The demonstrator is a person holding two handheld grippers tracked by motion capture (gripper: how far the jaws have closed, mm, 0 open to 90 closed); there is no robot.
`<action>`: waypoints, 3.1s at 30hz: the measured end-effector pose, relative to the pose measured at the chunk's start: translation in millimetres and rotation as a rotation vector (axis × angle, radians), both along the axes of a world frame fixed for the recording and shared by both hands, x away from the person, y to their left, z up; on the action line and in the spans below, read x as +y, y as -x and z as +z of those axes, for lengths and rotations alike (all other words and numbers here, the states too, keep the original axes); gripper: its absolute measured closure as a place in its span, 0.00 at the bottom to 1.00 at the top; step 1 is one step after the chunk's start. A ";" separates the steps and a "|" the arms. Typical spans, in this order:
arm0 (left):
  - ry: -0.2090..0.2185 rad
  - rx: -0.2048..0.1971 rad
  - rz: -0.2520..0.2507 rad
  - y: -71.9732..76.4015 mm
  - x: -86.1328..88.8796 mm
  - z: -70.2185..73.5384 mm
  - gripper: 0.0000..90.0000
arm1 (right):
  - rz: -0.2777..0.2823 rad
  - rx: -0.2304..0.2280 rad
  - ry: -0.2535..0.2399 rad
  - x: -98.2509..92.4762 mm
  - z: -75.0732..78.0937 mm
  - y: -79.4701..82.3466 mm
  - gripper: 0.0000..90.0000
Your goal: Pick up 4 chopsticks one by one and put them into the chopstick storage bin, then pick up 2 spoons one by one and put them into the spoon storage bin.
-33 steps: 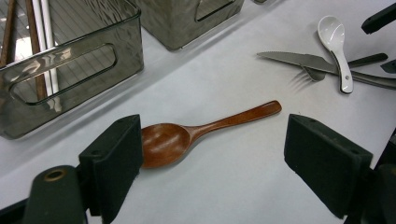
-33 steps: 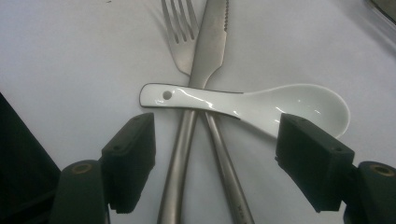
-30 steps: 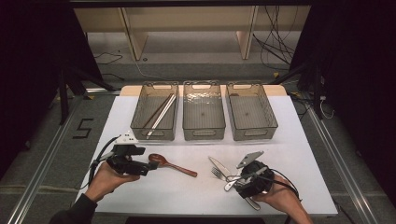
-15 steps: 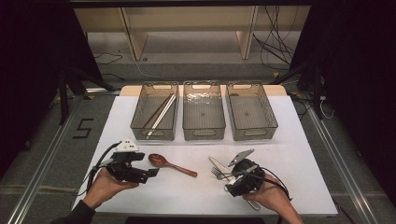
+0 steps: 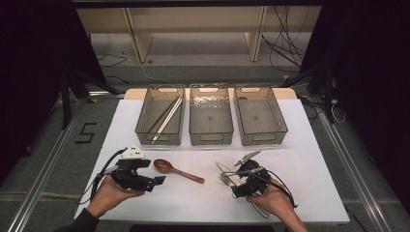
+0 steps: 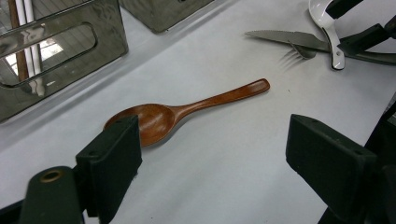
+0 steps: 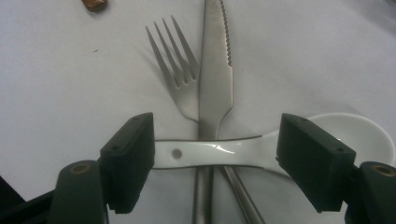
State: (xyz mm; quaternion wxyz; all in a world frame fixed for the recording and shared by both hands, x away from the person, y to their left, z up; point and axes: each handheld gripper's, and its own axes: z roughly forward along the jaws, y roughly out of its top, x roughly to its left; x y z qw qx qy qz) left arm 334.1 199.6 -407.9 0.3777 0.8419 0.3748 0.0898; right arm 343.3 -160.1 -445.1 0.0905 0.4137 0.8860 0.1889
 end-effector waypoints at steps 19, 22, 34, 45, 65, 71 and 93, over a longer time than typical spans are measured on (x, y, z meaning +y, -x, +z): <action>-0.010 -0.009 -0.008 0.8 -3.1 -1.4 0.20 | -0.059 0.006 0.057 5.1 -7.9 -10.5 0.32; -0.016 -0.007 -0.016 0.8 -3.9 -1.4 0.20 | -0.054 0.007 0.067 6.3 -9.1 -10.5 0.32; -0.025 -0.017 -0.026 1.9 -6.9 -3.0 0.20 | -0.050 0.021 0.140 5.3 -13.7 -7.5 0.32; -0.027 -0.020 -0.031 2.1 -7.7 -2.3 0.20 | -0.086 0.067 0.137 -12.3 -12.0 1.1 0.31; -0.029 -0.015 -0.039 2.2 -8.2 -3.0 0.20 | -0.153 0.147 0.033 -36.1 -7.6 -4.7 0.55; -0.030 -0.014 -0.039 2.1 -7.8 -3.2 0.20 | -0.163 0.158 0.038 -36.9 -8.5 -5.3 0.54; -0.030 -0.011 -0.034 1.3 -6.7 -3.8 0.21 | -0.172 0.117 0.090 -53.4 -3.7 -7.0 0.94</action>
